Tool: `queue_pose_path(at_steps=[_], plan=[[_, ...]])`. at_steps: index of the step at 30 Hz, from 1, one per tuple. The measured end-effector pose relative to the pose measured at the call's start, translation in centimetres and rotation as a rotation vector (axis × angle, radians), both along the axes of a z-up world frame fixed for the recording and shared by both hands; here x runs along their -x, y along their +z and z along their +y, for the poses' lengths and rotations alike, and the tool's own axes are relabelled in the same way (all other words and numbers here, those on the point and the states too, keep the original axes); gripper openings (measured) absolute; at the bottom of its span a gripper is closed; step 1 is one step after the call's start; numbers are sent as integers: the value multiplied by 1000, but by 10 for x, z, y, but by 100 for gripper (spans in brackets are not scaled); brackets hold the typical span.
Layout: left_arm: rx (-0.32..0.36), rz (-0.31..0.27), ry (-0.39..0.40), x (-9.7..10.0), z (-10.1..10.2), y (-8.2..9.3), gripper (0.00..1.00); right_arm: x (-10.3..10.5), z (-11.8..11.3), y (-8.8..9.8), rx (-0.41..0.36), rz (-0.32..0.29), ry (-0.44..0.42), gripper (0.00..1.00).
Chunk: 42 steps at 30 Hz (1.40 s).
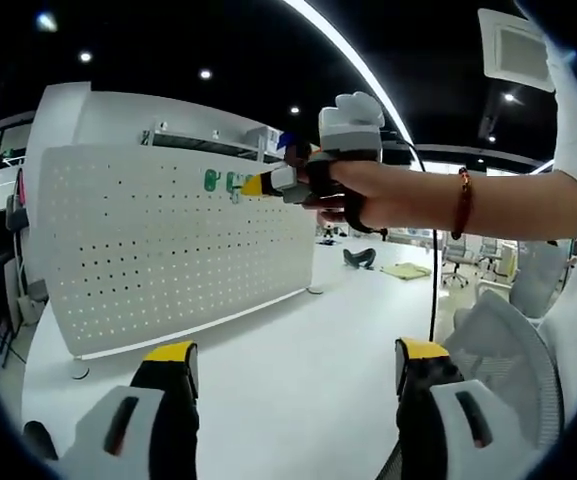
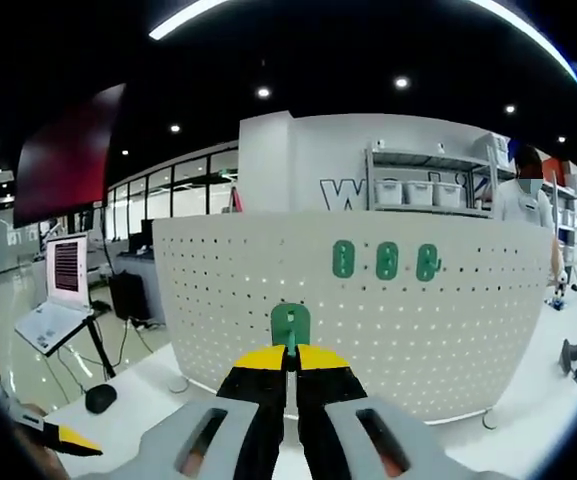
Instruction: Insert the hook assembly into the mounting plate slot until the hook locks in place.
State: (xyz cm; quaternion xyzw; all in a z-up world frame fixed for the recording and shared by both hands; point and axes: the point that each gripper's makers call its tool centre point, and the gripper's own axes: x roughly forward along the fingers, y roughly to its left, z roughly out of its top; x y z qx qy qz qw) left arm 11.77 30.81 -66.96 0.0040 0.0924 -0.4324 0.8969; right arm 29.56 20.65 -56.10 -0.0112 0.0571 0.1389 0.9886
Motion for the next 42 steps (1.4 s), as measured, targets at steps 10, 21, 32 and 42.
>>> queue_pose_path(at_steps=[10, 21, 32, 42], plan=[[9, -13, -3, -1, -1, 1, 83, -11, -2, 7, -17, -9, -27, 1], [17, 2, 13, 4, 5, -4, 85, -22, 4, 16, -56, -18, -45, 1], [29, 2, 32, 5, 7, -4, 85, -31, 18, 22, -66, -33, -43, 1], [13, 9, 64, 4, 19, -8, 86, -52, 24, 26, -67, -30, -46, 1]])
